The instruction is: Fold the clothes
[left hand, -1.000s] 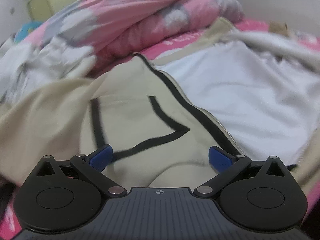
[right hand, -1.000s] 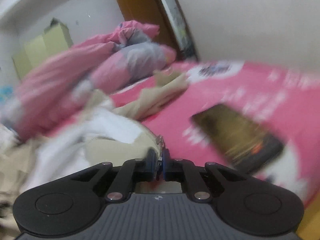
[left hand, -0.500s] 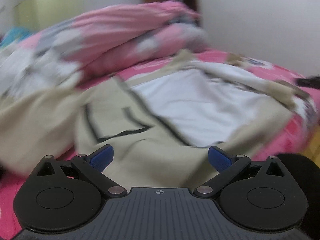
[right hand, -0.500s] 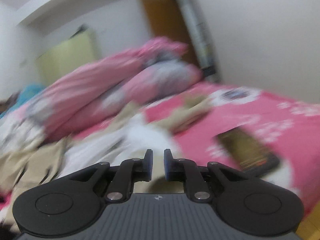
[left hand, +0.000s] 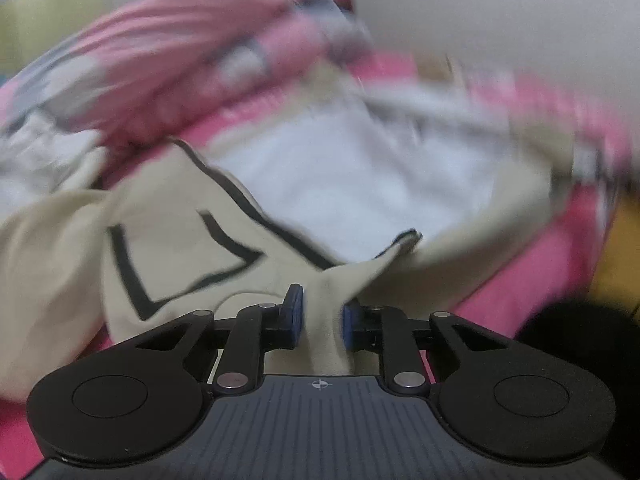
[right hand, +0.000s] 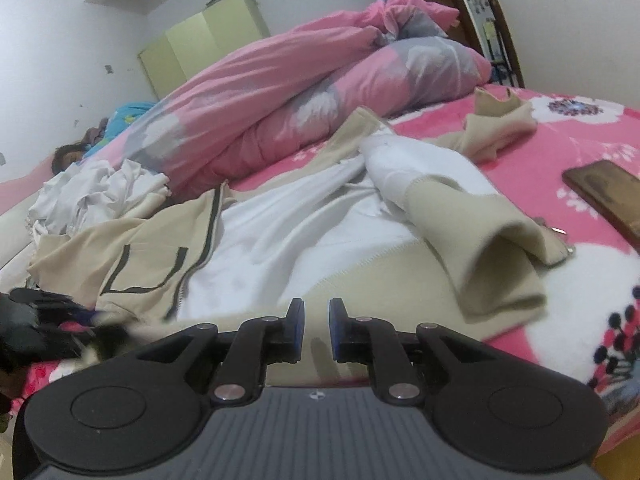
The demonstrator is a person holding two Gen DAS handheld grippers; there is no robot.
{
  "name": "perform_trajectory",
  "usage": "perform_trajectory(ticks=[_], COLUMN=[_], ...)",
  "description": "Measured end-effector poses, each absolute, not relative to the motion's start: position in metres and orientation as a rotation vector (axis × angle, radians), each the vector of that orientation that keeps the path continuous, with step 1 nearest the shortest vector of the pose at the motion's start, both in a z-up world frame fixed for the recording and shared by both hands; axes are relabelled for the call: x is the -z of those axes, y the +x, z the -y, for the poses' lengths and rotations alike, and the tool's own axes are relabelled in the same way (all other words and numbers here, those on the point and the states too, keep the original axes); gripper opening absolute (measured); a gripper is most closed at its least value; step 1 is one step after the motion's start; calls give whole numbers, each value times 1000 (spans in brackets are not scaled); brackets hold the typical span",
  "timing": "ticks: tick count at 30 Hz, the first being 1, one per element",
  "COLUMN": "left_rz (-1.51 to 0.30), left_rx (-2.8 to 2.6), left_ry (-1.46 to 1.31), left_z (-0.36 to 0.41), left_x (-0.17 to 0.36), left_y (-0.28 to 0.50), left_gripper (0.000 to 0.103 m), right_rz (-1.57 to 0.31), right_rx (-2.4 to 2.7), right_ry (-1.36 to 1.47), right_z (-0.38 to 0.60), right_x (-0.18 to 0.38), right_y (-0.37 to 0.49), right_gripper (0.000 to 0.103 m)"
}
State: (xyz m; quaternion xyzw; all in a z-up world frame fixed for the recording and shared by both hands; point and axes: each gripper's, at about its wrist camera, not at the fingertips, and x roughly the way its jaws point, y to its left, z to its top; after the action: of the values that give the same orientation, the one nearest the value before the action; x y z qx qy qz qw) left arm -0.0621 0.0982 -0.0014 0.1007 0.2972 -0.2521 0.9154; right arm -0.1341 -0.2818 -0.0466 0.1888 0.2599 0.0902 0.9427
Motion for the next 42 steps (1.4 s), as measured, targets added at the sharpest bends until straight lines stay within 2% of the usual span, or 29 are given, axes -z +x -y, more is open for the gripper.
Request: perform_trajectory(ticks=[5,10,11,13,15,22,27,32,36,38,40,41,42], left_rz=[-629,-724,-729,-725,-719,-735,-728,-730,-741,-738,-731,-722,-706], left_rx=[535,527,525,529,535,547,536,513,493,475,449,433,411], left_ry=[-160,-197,-198,-216,-246,-464,-551,-541,-480,-453,-429,-421,-416], left_z=[-157,-151,-148,-152,-156,-180,-190,-191,-177,-168,-162,-159,-158], left_x=[-3,22,26,28,29,37,41,44,50,51,51,50,48], left_y=[-59,-48,-46,-45,-43,-34,-34,-36,-31,-29,-28,-27,-29], left_gripper=[18,19,19,21,21,21,22,24,29,30,30,30,27], right_rz=[-574,-661,-680,-696,-712,-843,-801,-660,-661,-664,-651,-638,-625], right_rx=[-171,-255,-277,-311,-344,-439,-353,-126,-97,-113,-159,-169,-170], right_ry=[420,556,605,725,856,1079,1198,1104,1031,996,945,918,888], right_z=[291,295,296,303,312,318,322,337,339,334,326,321,316], right_x=[59,74,77,84,90,110,114,94,96,94,89,86,83], right_y=[-127,-115,-113,-113,-114,-106,-94,-111,-110,-104,-97,-93,-89], right_gripper=[14,16,18,38,45,48,47,47,47,54,80,81,79])
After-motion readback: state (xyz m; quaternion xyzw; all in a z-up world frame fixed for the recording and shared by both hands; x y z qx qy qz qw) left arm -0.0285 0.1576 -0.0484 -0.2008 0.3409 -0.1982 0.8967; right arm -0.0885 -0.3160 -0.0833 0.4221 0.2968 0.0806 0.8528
